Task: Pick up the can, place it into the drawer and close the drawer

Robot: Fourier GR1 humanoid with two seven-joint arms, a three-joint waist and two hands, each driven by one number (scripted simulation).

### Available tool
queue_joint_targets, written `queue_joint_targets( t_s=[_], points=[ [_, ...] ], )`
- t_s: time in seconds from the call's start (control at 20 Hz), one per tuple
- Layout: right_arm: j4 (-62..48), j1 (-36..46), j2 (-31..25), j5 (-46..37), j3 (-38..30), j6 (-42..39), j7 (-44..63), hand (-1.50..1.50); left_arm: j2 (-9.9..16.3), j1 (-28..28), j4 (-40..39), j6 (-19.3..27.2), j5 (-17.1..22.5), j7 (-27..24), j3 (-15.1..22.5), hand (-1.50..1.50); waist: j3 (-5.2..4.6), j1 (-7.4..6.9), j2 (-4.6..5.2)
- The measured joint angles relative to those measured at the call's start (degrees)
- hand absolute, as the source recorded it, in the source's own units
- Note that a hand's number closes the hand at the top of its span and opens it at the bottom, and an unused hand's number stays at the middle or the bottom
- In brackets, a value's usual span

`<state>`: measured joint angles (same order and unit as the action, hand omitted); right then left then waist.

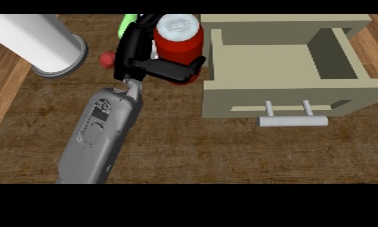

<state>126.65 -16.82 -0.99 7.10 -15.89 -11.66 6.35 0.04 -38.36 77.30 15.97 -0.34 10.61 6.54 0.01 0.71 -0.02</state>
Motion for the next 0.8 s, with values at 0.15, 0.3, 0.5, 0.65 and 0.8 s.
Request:
queue_joint_targets(
  t_s=[0.15,0.3,0.5,0.65,0.8],
  points=[
    [-1.08,0.14,-0.26,-0.15,-0.46,-0.35,-0.88,-1.5,-0.02,-6.28,-1.61,2.45,-0.26,2.98,1.03,1.5,0.01,0.1,0.01],
    [-1.49,1.12,-0.51,-0.22,-0.62,-0.26,-0.33,-1.5,-0.02,-11.48,-4.13,4.89,0.32,4.58,2.31,1.5,0.01,0.15,0.03],
    [0.11,0.54,0.01,-0.67,0.03,-0.25,0.49,-1.5,-0.03,-19.44,-10.43,8.38,2.07,5.34,3.2,1.5,0.01,0.55,0.11],
    [0.08,0.5,0.05,-0.92,-0.02,-0.3,0.37,-1.5,-0.03,-25.45,-15.5,10.21,3.51,6.18,3.53,1.5,0.03,0.8,0.17],
    [-0.87,0.74,0.03,-0.99,0.21,-0.4,-0.16,-1.5,-0.03,-29.71,-21.0,12.32,5.4,4.9,4.78,1.5,0.03,1.06,0.25]
  ],
)
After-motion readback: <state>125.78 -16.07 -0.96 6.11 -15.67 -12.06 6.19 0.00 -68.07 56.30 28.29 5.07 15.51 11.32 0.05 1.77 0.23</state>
